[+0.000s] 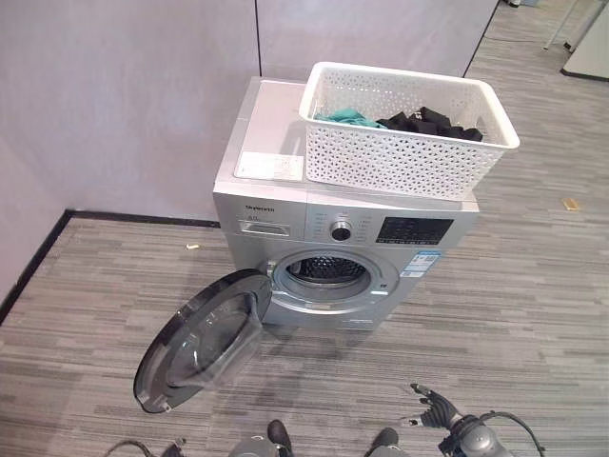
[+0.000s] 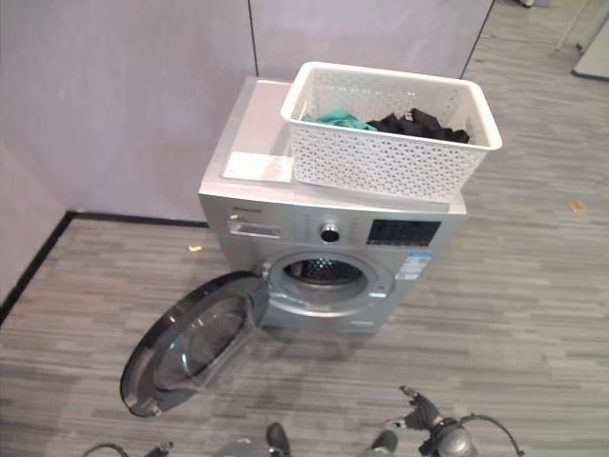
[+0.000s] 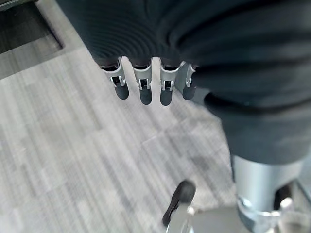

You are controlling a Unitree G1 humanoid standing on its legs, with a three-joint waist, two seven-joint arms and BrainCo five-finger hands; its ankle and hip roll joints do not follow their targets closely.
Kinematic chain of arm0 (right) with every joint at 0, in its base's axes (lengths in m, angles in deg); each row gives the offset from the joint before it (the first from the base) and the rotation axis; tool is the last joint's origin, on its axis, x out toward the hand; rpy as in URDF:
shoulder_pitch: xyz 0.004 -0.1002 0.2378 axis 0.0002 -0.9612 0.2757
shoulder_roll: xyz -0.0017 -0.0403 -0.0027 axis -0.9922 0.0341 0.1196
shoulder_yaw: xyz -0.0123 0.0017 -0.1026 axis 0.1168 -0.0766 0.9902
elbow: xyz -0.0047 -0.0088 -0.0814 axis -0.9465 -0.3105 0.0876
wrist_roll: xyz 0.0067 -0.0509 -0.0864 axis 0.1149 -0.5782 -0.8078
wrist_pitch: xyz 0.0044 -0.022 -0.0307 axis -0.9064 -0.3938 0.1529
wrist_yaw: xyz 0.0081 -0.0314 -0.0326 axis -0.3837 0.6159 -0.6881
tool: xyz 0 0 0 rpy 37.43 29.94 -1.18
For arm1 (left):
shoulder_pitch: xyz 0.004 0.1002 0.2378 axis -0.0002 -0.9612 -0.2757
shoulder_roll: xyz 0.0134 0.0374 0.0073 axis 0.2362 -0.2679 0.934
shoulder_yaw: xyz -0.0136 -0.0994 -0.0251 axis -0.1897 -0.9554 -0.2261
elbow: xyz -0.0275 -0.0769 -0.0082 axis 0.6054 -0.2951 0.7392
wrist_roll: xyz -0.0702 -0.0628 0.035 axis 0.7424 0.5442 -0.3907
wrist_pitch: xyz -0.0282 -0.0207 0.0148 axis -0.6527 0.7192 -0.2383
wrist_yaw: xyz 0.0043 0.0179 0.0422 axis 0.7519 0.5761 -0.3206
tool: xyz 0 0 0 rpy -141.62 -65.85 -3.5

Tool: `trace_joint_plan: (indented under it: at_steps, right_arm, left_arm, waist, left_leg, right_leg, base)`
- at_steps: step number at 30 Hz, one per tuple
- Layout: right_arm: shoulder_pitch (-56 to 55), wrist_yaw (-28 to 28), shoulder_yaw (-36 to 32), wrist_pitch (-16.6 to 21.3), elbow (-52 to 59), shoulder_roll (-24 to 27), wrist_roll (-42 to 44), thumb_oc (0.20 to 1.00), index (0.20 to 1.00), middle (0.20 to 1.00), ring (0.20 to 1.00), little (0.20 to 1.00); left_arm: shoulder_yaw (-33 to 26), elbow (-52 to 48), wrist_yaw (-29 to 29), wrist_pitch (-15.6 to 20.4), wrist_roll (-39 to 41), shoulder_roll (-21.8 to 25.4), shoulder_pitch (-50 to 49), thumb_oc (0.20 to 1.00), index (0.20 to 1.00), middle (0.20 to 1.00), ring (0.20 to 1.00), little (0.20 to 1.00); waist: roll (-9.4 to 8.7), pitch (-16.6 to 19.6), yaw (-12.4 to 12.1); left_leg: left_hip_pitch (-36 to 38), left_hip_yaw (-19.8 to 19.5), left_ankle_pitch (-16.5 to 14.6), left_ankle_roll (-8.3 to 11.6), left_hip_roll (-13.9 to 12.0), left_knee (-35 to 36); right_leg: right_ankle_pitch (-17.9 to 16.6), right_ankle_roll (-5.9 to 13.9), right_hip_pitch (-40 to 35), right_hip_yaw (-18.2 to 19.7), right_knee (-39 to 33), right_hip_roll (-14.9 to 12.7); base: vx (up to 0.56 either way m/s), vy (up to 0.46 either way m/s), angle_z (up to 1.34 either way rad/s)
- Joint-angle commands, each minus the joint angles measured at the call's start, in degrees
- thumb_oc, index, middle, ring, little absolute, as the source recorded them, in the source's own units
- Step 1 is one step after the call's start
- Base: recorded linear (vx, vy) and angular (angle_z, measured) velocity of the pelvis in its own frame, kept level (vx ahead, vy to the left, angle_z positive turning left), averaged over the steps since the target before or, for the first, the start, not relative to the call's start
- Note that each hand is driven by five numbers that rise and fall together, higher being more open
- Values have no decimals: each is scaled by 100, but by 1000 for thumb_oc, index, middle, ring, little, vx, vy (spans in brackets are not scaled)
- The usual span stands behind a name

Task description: Grab the laundry basket,head to the washer,open it,put in the laundry and shut it.

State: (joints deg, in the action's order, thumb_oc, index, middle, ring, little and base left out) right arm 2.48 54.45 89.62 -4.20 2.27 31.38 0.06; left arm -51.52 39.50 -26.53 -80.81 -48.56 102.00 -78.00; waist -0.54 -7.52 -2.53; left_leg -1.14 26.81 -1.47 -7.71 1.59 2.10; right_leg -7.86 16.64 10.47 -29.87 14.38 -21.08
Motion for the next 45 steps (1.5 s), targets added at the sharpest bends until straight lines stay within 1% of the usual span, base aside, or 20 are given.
trace_joint_plan:
  at_steps: [1, 2, 3, 4, 6, 9, 10, 11, 12, 13, 16, 18, 19, 22, 23, 26, 30, 34, 39, 45]
  right_arm:
    - [130, -62, 149, 112, 52, 88, -33, 1000, 1000, 1000, 1000, 1000]
    - [130, -61, 154, 114, 50, 92, -31, 1000, 1000, 1000, 1000, 1000]
    - [74, -55, 142, 120, 103, 115, -11, 1000, 1000, 1000, 1000, 1000]
    - [58, -49, 138, 121, 90, 105, 15, 1000, 1000, 1000, 1000, 1000]
    - [27, -38, 126, 113, 101, 99, 8, 1000, 1000, 1000, 1000, 1000]
    - [-2, -51, 147, 108, 33, 84, -16, 1000, 1000, 1000, 1000, 1000]
    - [17, -49, 171, 109, 15, 94, -63, 1000, 1000, 1000, 1000, 1000]
    - [19, -60, 207, 112, 10, 74, -103, 1000, 1000, 1000, 1000, 1000]
    - [3, -58, 206, 118, 23, 78, -91, 1000, 1000, 1000, 1000, 1000]
    - [0, -63, 214, 132, 67, 83, -99, 1000, 1000, 1000, 1000, 1000]
    - [-24, -14, 163, 143, 80, 80, -56, 1000, 1000, 1000, 1000, 1000]
    - [-27, 40, 72, 143, 75, 74, 106, 1000, 1000, 1000, 1000, 1000]
    - [-36, 50, -57, 149, 47, 11, 388, 1000, 1000, 1000, 1000, 1000]
    - [-48, 88, -126, 183, 6, -114, 574, 1000, 1000, 1000, 1000, 1000]
    - [-70, 88, -140, 192, -13, -154, 621, 1000, 1000, 1000, 1000, 1000]
    - [-67, 84, -258, 194, -66, -262, 893, 1000, 1000, 1000, 1000, 1000]
    - [-58, 58, -395, 152, -64, -302, 1059, 1000, 1000, 1000, 1000, 1000]
    - [39, 149, -369, 151, -180, -395, 1076, 1000, 1000, 1000, 1000, 1000]
    - [117, 116, -196, 116, -267, -488, 1071, 1000, 1000, 1000, 1000, 1000]
    - [127, 104, -93, 75, -539, -533, 1000, 1000, 1000, 1000, 1000, 1000]
  left_arm:
    - [-193, 128, 12, 29, -178, 341, 300, 1000, 1000, 1000, 1000, 1000]
    - [-196, 131, 14, 31, -179, 336, 297, 1000, 1000, 1000, 1000, 1000]
    - [-168, 130, 10, 34, -191, 338, 330, 1000, 1000, 1000, 1000, 1000]
    - [-150, 119, 19, 46, -192, 332, 348, 1000, 1000, 1000, 1000, 1000]
    - [-147, 57, 31, 70, -164, 312, 368, 1000, 1000, 1000, 1000, 1000]
    - [-149, 38, 48, 85, -151, 284, 348, 1000, 1000, 1000, 1000, 1000]
    - [-143, 17, 64, 96, -139, 280, 352, 1000, 1000, 1000, 1000, 1000]
    - [-129, 0, 54, 97, -157, 268, 342, 1000, 1000, 1000, 1000, 1000]
    - [-88, -20, 44, 107, -181, 272, 353, 1000, 1000, 1000, 1000, 1000]
    - [-53, 13, 64, 103, -231, 281, 398, 1000, 1000, 1000, 1000, 1000]
    - [-56, 33, 107, 91, -175, 242, 437, 1000, 1000, 1000, 1000, 1000]
    - [13, -48, 160, 93, -120, 194, 476, 1000, 1000, 1000, 1000, 1000]
    - [59, -102, 179, 102, -66, 145, 497, 1000, 1000, 1000, 1000, 1000]
    - [195, -53, 157, 128, -73, 16, 492, 1000, 1000, 1000, 1000, 1000]
    - [211, -31, 145, 120, -83, -22, 480, 1000, 1000, 1000, 1000, 1000]
    - [137, 199, 117, 74, -153, -56, 416, 1000, 1000, 1000, 1000, 1000]
    - [2, 363, 64, 6, -248, -33, 285, 1000, 1000, 1000, 1000, 1000]
    - [-31, 360, 85, -5, -224, -64, 260, 1000, 1000, 1000, 1000, 1000]
    - [16, 289, 120, -23, -157, -86, 351, 1000, 1000, 1000, 1000, 1000]
    - [27, 283, 127, -20, -156, -47, 393, 1000, 1000, 1000, 1000, 1000]
  waist:
    - [-139, 27, 257]
    - [-133, 15, 251]
    - [-161, 14, 344]
    - [-164, 7, 375]
    - [-156, 18, 375]
    - [-164, 66, 370]
    - [-167, 79, 343]
    - [-203, 141, 289]
    - [-218, 174, 284]
    - [-240, 249, 278]
    - [-240, 358, 281]
    - [-207, 437, 309]
    - [-187, 477, 329]
    - [-153, 603, 325]
    - [-147, 650, 318]
    - [-172, 723, 324]
    - [-211, 766, 291]
    - [-217, 823, 228]
    - [-223, 811, 218]
    - [-222, 785, 194]
  left_leg:
    - [-155, -343, 127, 896, -305, -250]
    - [-119, -337, 136, 907, -309, -220]
    - [-146, -360, 242, 857, -259, -190]
    - [-96, -383, 228, 854, -223, -175]
    - [27, -350, 182, 847, -195, -160]
    - [105, -343, 134, 842, -174, -157]
    - [128, -343, 107, 846, -177, -195]
    - [178, -334, 72, 872, -217, -234]
    - [169, -351, 62, 895, -254, -261]
    - [190, -340, 77, 975, -349, -298]
    - [182, -378, 171, 1058, -421, -218]
    - [122, -393, 213, 1078, -452, -164]
    - [124, -392, 228, 1086, -453, -115]
    - [203, -369, 274, 1103, -421, -35]
    - [234, -370, 301, 1115, -399, 15]
    - [283, -367, 378, 1129, -350, 86]
    - [428, -316, 331, 1086, -298, 153]
    - [414, -321, 355, 1077, -258, 243]
    - [383, -357, 366, 1066, -265, 254]
    - [418, -375, 348, 1084, -311, 241]
  right_leg:
    - [-236, -319, -157, 805, -815, 776]
    - [-218, -325, -172, 811, -807, 786]
    - [-148, -520, 29, 1152, -825, 1025]
    - [-168, -511, 66, 1239, -865, 1067]
    - [-286, -468, 59, 1123, -958, 991]
    - [-333, -439, -1, 1107, -1032, 992]
    - [-392, -423, 14, 1050, -1022, 969]
    - [-253, -467, -139, 951, -1096, 1001]
    - [-135, -515, -188, 994, -1133, 1065]
    - [-8, -583, -280, 943, -1201, 1146]
    - [48, -626, -365, 832, -1347, 1211]
    - [125, -658, -352, 823, -1357, 1256]
    - [147, -675, -374, 815, -1368, 1271]
    - [52, -661, -517, 826, -1545, 1288]
    - [-42, -626, -554, 847, -1642, 1272]
    - [-204, -585, -587, 954, -1698, 1250]
    - [-164, -581, -686, 956, -1679, 1232]
    - [-266, -531, -673, 933, -1782, 1198]
    - [-211, -543, -656, 907, -1746, 1176]
    - [-29, -615, -763, 853, -1805, 1223]
  base:
    - [70, 59, 30]
    - [44, 65, 51]
    - [19, 0, 46]
    - [57, 4, 26]
    - [118, -25, 29]
    - [104, -54, 11]
    - [132, -116, -8]
    - [174, -175, -2]
    - [221, -256, -2]
    - [179, -229, 0]
    - [147, -160, 3]
    - [116, -80, 14]
    - [100, -13, 22]
    - [84, 23, 3]
    - [35, 55, -1]
    - [9, 50, 0]
    - [3, 32, -13]
    - [-32, 18, -3]
    - [-35, -17, 2]
    - [-2, -26, 1]
